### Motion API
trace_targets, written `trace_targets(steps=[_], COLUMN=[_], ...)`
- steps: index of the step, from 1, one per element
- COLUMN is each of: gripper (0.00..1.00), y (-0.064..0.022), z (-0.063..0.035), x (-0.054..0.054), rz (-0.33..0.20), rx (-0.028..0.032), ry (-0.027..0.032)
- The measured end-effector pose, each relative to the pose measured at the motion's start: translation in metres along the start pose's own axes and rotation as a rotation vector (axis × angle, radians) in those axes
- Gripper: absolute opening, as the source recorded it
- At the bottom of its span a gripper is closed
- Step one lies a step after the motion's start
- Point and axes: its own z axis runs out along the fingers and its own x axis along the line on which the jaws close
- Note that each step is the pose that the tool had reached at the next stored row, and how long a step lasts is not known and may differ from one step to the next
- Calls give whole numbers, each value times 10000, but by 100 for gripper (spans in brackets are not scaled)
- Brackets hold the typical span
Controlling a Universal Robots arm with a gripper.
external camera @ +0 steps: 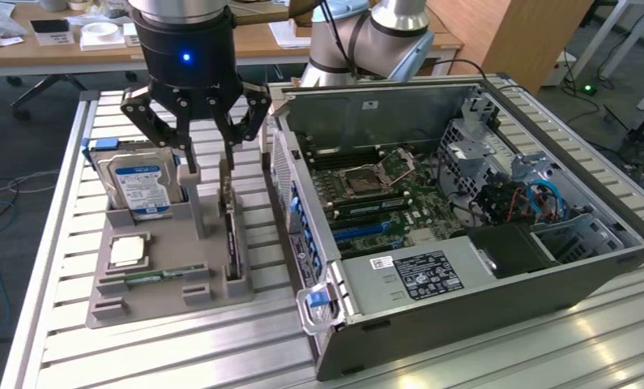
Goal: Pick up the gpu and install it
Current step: 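Pick up the gpu and move the gpu toward the slot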
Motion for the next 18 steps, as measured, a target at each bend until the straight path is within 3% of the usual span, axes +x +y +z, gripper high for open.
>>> trace_targets(steps=[18], gripper=[47], y=[-4], z=[83], x=[1], rz=[-1], rx=[-20], ry=[3])
